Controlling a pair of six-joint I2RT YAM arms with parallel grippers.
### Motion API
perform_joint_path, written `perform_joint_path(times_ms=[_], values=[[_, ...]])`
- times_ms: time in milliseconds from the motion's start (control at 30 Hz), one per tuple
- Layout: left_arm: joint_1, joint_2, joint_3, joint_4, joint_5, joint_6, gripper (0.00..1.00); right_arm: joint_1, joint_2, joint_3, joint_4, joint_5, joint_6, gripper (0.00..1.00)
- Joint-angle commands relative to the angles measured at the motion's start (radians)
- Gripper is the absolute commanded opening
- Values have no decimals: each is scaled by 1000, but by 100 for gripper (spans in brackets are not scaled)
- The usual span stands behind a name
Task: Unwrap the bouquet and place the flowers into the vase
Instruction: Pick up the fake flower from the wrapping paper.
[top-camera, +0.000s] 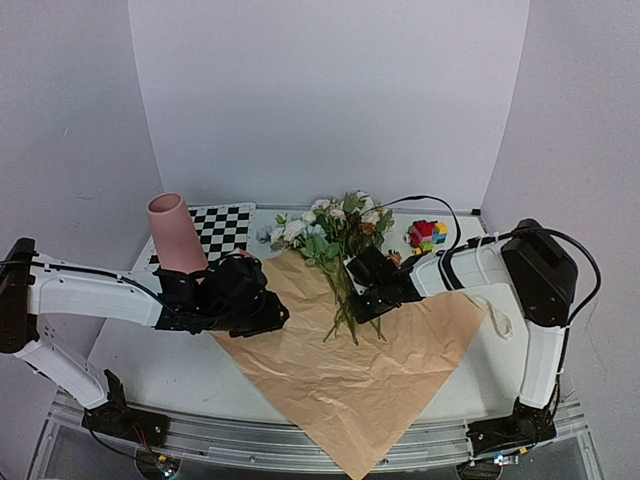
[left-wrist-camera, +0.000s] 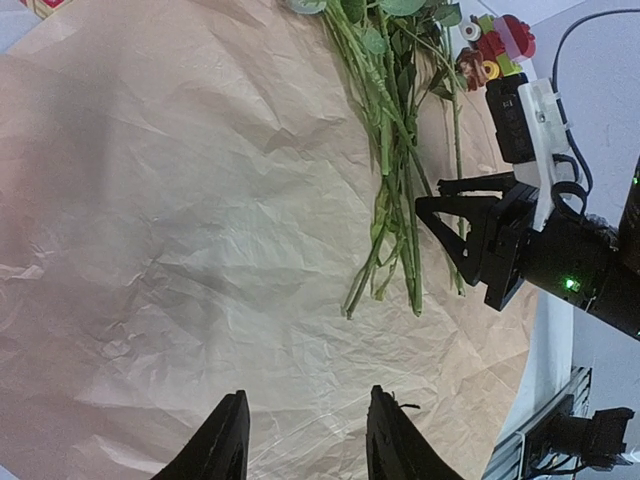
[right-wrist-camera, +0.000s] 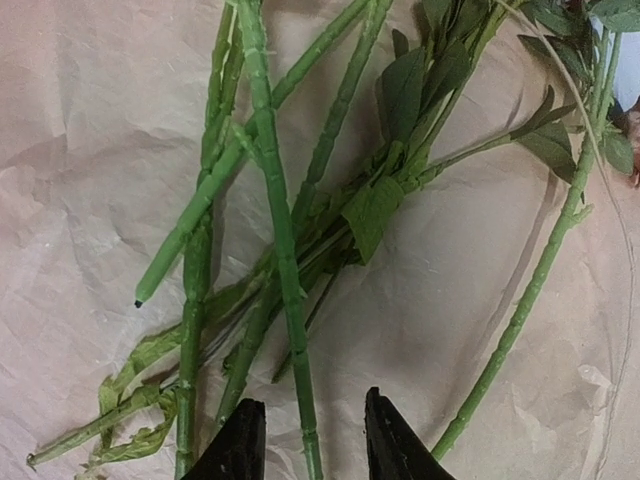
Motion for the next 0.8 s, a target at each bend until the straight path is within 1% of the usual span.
perform_joint_path(times_ms=[0, 67, 133, 267, 600, 733, 767], values=[[-3, -31, -8, 25, -29, -6, 42, 1, 34, 39, -22, 27, -3, 29], [-3, -29, -6, 25, -28, -5, 42, 1, 33, 42, -22, 12, 1, 23], [-3, -26, -3, 25, -27, -3, 42, 0, 25, 45, -22, -5, 5, 20], [-3, -24, 4, 24, -22, -2, 42, 1, -26, 44, -22, -47, 18, 1], [-13, -30, 2, 25, -17, -19, 42, 1, -283, -15, -3, -162, 56, 0], [-35, -46, 15, 25, -42, -28, 42, 0, -391, -64, 23, -205, 89, 0], [-49, -54, 23, 25, -59, -27, 44, 1, -419, -81, 41, -218, 98, 0]])
